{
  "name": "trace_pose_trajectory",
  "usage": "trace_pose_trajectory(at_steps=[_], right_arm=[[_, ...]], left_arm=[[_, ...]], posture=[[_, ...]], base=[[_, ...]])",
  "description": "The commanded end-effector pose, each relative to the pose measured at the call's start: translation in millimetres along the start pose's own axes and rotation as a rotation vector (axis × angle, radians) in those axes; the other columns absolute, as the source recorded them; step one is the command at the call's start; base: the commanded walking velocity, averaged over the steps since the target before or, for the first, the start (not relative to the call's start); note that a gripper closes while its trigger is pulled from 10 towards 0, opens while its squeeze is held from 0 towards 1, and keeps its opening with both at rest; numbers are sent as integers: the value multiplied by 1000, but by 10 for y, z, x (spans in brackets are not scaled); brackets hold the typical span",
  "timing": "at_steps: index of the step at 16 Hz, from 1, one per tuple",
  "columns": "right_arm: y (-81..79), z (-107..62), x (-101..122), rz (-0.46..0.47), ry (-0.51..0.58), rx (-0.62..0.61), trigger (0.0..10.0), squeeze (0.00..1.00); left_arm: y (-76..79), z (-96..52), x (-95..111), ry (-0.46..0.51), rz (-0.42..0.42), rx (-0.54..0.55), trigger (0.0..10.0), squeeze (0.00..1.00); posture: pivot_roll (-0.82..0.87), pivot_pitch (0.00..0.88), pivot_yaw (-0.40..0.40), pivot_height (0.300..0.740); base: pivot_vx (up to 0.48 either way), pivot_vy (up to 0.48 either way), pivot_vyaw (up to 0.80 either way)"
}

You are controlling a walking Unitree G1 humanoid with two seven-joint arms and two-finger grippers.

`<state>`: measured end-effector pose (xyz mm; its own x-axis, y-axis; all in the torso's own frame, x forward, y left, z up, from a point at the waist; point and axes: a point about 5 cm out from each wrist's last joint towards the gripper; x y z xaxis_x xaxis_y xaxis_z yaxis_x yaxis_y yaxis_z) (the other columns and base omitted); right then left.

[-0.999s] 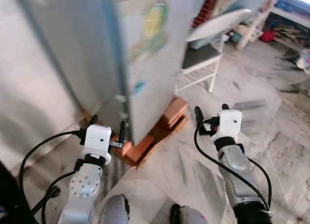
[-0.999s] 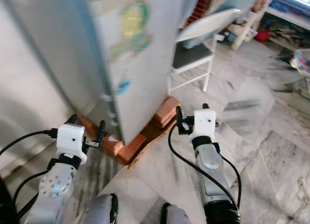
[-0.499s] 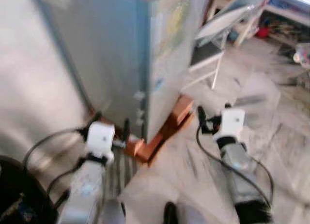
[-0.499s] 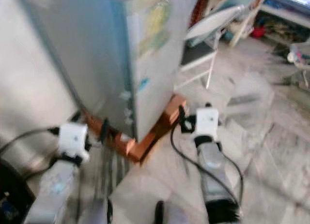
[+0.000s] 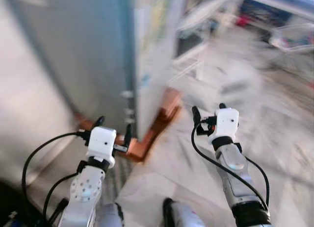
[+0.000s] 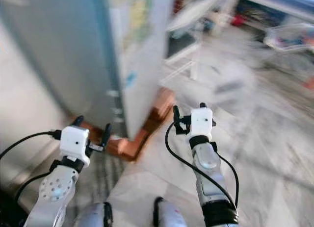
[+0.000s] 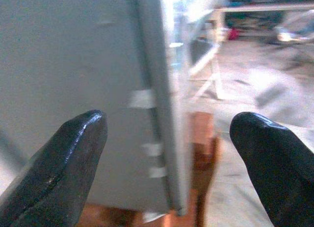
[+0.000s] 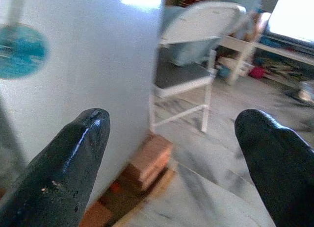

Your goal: Restocking fridge

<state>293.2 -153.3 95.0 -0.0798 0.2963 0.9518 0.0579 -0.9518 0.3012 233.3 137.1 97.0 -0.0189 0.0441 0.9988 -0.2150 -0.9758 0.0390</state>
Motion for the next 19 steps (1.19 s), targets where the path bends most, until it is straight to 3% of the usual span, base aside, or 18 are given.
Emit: trace_pose_trajectory(at_steps=[1,15,19], right_arm=[[31,-19,-7,0,-6,-9,10000,0],[18,-86,-17,-9,-22,1,10000,0],[-43,-337,-108,53,-99,34,10000,0]], left_arm=[[-11,-23,-1,-3,-3,12,10000,0],[-73,-8,-65,-27,-55,64,10000,0],[-276,220,13,16,-70,145,10000,0]], posture=[[163,153,-65,740],[149,157,-75,740],[145,159,-82,740]], base=[[0,0,-800],[0,0,-800],[0,0,-444]])
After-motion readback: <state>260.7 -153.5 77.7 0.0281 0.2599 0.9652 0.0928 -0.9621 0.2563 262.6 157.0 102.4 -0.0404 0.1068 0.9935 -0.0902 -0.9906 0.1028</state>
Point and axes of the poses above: a point about 5 cm out from each wrist's last joint towards the gripper, its own z axis pointing out of the wrist towards the gripper, its own x axis along the axis of the wrist's last joint, y = z × x, and after that the axes turned 13 degrees about -z, right-handed
